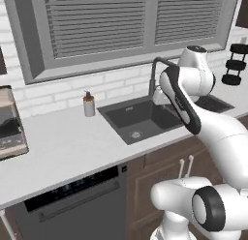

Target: Gather all objects into one cabinet and sort the glasses and bowls to opposite sides.

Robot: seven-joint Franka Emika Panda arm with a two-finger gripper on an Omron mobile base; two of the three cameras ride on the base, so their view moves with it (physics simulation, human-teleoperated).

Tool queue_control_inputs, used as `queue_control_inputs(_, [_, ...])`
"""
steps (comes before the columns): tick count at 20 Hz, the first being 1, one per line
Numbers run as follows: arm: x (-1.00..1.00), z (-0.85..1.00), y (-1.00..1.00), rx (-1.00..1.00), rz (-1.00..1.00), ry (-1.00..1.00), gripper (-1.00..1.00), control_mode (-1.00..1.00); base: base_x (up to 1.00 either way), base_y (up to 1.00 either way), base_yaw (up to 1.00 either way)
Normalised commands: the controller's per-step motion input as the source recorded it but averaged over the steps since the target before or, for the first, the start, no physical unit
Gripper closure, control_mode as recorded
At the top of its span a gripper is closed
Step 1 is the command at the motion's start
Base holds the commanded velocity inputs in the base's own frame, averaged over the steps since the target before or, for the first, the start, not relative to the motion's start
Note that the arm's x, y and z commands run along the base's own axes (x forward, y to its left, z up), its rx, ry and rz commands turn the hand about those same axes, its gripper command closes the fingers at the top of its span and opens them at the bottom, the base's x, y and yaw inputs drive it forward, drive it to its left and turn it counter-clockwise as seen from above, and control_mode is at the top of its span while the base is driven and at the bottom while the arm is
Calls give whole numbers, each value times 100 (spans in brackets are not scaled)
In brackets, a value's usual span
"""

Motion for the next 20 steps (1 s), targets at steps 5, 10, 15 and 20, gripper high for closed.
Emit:
queue_control_inputs(5, [0, 0, 0, 0, 0, 0, -100, 100, -48, 83, 32])
queue_control_inputs(10, [0, 0, 0, 0, 0, 0, -100, 100, -41, 72, 33])
queue_control_inputs(15, [0, 0, 0, 0, 0, 0, -100, 100, -15, 49, 35])
queue_control_inputs(20, [0, 0, 0, 0, 0, 0, -100, 100, 1, 15, 39])
